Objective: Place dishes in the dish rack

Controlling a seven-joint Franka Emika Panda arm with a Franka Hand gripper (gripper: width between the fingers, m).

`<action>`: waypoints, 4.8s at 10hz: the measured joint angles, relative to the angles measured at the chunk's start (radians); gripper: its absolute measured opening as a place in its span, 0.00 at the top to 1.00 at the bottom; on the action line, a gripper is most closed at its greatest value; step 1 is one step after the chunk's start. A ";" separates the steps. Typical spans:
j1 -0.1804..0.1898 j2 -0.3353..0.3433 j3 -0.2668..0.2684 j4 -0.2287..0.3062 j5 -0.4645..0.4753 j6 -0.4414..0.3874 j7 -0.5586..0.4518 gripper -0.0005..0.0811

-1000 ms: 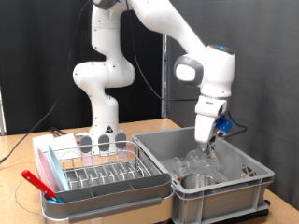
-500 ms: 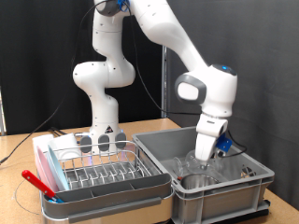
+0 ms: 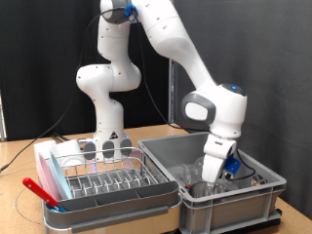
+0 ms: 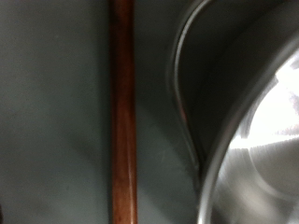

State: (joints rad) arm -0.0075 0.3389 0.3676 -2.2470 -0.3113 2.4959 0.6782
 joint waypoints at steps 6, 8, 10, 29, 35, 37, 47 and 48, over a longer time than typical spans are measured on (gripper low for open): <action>0.000 0.066 -0.007 0.027 -0.051 0.037 0.027 0.00; 0.001 0.074 -0.007 0.034 -0.052 0.039 0.028 0.00; 0.001 0.078 -0.008 0.039 -0.052 0.039 0.029 0.33; -0.190 -0.252 0.164 0.021 0.491 -0.064 -0.425 0.94; -0.200 -0.311 0.157 0.017 0.604 -0.201 -0.742 0.94; -0.210 -0.345 0.148 0.021 0.651 -0.388 -0.978 0.94; -0.240 -0.486 0.029 -0.002 0.697 -0.874 -1.655 0.95; -0.245 -0.500 0.005 0.007 0.693 -0.929 -1.747 0.95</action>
State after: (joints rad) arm -0.2525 -0.1615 0.3722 -2.2398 0.3815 1.5671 -1.0689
